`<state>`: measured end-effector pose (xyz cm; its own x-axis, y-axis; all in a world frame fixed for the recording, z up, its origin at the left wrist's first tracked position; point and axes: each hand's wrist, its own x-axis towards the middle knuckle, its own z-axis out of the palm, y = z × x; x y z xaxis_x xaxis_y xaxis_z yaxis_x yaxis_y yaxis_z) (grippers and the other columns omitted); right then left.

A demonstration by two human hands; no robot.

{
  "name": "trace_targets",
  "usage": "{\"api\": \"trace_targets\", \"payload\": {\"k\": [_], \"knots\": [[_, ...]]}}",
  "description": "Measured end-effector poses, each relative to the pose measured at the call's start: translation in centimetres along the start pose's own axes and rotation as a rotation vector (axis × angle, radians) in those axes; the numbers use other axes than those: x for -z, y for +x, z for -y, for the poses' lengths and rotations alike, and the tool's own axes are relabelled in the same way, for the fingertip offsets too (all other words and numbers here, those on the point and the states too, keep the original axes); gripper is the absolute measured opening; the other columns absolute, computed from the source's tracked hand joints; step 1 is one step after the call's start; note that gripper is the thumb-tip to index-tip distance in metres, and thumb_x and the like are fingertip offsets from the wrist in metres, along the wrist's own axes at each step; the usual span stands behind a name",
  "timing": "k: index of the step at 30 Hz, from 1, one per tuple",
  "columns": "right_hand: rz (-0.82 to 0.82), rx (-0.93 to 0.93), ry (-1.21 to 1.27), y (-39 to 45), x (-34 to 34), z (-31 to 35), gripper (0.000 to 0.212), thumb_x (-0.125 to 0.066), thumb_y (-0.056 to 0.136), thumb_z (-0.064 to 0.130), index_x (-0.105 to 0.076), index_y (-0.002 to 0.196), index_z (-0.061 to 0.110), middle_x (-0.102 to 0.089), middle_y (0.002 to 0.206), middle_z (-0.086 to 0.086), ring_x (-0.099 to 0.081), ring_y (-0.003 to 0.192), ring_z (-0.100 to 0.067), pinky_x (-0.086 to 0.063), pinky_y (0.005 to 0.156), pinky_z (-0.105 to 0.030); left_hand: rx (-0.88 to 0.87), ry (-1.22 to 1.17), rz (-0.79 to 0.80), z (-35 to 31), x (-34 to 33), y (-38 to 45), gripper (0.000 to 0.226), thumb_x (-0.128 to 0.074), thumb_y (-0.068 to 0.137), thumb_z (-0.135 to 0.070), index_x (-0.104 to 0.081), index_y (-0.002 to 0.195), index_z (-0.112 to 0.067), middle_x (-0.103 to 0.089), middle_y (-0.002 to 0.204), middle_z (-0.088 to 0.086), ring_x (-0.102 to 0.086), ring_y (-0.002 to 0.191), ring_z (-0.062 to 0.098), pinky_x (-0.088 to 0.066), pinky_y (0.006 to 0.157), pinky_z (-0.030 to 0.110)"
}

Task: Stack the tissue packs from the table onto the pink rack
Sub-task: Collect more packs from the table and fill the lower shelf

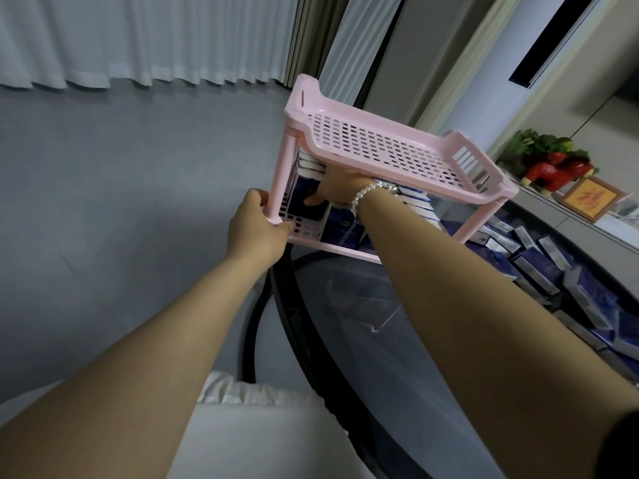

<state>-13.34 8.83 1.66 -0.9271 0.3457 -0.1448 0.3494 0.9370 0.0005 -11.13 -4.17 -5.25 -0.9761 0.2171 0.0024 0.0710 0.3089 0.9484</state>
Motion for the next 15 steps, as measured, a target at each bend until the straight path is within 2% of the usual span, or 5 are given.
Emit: {"api": "trace_targets", "payload": {"k": [4, 6, 11, 13, 15], "knots": [[0.037, -0.006, 0.07, -0.2, -0.1, 0.0, 0.058, -0.06, 0.09, 0.034, -0.039, 0.135, 0.005, -0.047, 0.137, -0.014, -0.045, 0.124, -0.03, -0.037, 0.102, -0.036, -0.016, 0.012, -0.001, 0.0, 0.1, 0.0, 0.037, -0.064, 0.088, -0.012, -0.044, 0.119, -0.013, -0.053, 0.106, 0.0, -0.051, 0.087, 0.02, -0.039, 0.072, 0.028], [0.004, -0.023, 0.098, -0.5, -0.1, 0.0, 0.06, -0.064, 0.086, 0.033, -0.04, 0.135, 0.008, -0.048, 0.136, -0.012, -0.046, 0.123, -0.029, -0.039, 0.099, -0.033, -0.013, 0.01, 0.001, 0.0, 0.1, -0.1, 0.037, -0.064, 0.088, -0.013, -0.043, 0.119, -0.013, -0.051, 0.104, -0.001, -0.051, 0.087, 0.02, -0.039, 0.072, 0.028], [-0.022, -0.055, 0.151, -0.6, -0.4, -0.5, 0.052, -0.062, 0.089, 0.029, -0.043, 0.133, 0.008, -0.052, 0.134, -0.009, -0.051, 0.121, -0.023, -0.033, 0.075, -0.023, -0.015, 0.021, 0.009, 0.0, 0.1, -0.3, 0.037, -0.065, 0.088, -0.014, -0.044, 0.118, -0.013, -0.053, 0.104, -0.001, -0.052, 0.086, 0.02, -0.04, 0.071, 0.028], [-0.03, -0.06, 0.148, -0.7, -0.3, -0.3, 0.055, -0.061, 0.09, 0.03, -0.04, 0.135, 0.008, -0.049, 0.135, -0.01, -0.05, 0.122, -0.024, -0.038, 0.08, -0.024, -0.016, 0.027, 0.012, 0.0, 0.2, -0.4, 0.037, -0.066, 0.087, -0.015, -0.045, 0.118, -0.014, -0.055, 0.106, 0.0, -0.053, 0.088, 0.021, -0.04, 0.072, 0.029], [-0.018, -0.062, 0.15, -1.0, -0.2, 0.0, 0.064, -0.063, 0.088, 0.034, -0.035, 0.138, 0.007, -0.047, 0.137, -0.011, -0.048, 0.124, -0.027, -0.041, 0.094, -0.031, -0.017, 0.038, 0.015, 0.0, 0.2, -0.5, 0.038, -0.066, 0.087, -0.016, -0.046, 0.119, -0.014, -0.056, 0.106, 0.001, -0.054, 0.088, 0.021, -0.04, 0.073, 0.029]]}}
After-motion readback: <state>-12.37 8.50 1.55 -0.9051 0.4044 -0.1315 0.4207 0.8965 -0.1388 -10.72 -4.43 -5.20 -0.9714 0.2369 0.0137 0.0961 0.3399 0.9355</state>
